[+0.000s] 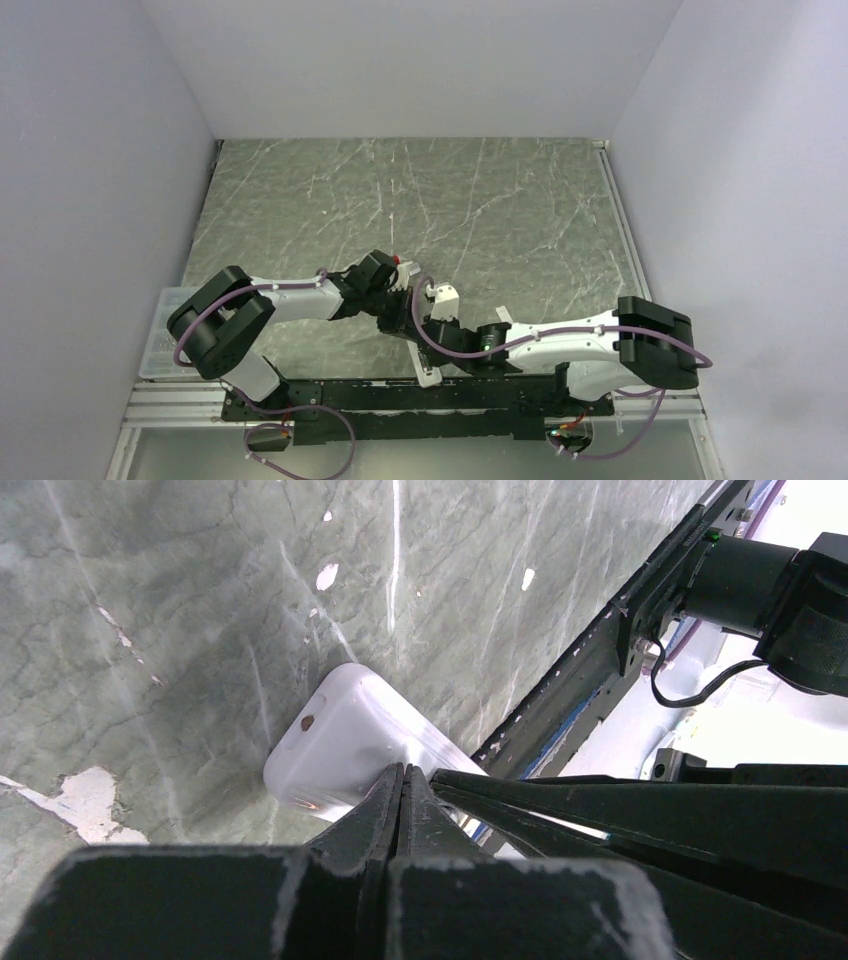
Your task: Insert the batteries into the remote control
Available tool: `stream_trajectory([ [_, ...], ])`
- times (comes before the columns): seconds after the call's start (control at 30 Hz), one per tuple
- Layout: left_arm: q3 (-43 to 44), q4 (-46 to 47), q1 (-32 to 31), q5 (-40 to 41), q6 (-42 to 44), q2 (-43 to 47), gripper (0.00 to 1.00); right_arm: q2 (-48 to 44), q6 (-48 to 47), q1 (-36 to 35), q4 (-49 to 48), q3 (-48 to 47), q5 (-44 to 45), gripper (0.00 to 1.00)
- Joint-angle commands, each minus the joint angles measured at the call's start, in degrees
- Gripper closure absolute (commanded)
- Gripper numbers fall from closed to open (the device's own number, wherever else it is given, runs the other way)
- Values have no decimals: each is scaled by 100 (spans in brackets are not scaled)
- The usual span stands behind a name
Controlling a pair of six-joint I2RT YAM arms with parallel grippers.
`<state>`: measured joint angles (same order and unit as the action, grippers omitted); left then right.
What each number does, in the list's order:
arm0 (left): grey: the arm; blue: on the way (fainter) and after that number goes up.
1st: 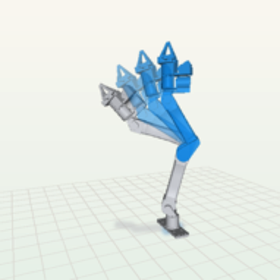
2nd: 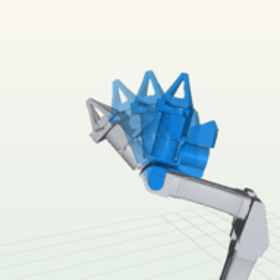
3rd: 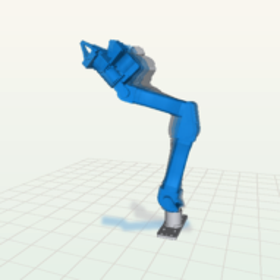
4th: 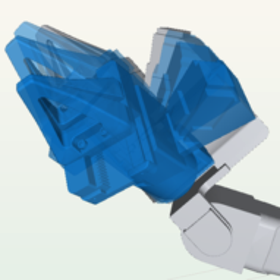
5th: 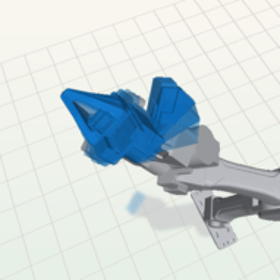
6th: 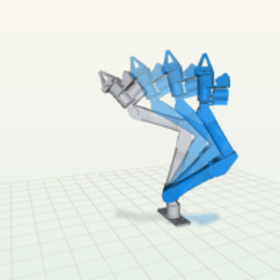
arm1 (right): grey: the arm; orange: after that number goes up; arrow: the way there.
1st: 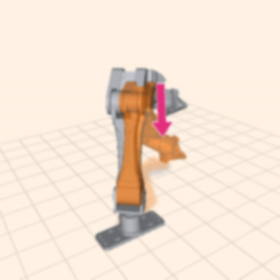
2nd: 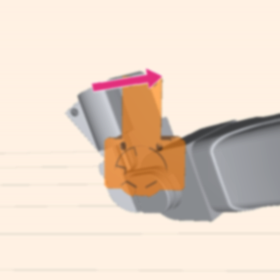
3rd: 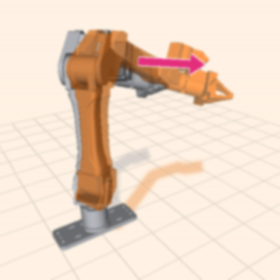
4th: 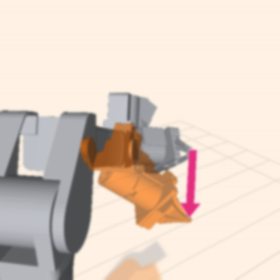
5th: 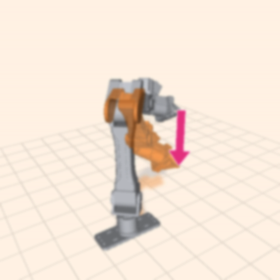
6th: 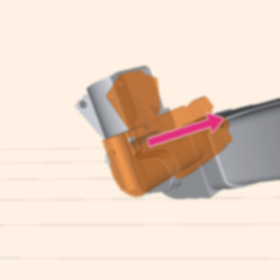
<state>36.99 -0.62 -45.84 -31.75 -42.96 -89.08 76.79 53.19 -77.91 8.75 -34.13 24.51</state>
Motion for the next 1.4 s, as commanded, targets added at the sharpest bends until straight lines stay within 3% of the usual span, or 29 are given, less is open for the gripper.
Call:
stream_trajectory([
  [0.0,-78,-181,5,397,60,65,100,207,378,-290,485,-59,101,100],
  [0.43,-135,-195,8,421,7,178,100,178,1142,-631,1232,-29,566,100],
  [0.9,-218,-180,5,476,-46,277,100,763,1682,-966,1742,-222,741,100],
  [1.37,-289,-48,6,450,-72,259,100,1415,2390,-1333,3152,-895,1191,100],
])
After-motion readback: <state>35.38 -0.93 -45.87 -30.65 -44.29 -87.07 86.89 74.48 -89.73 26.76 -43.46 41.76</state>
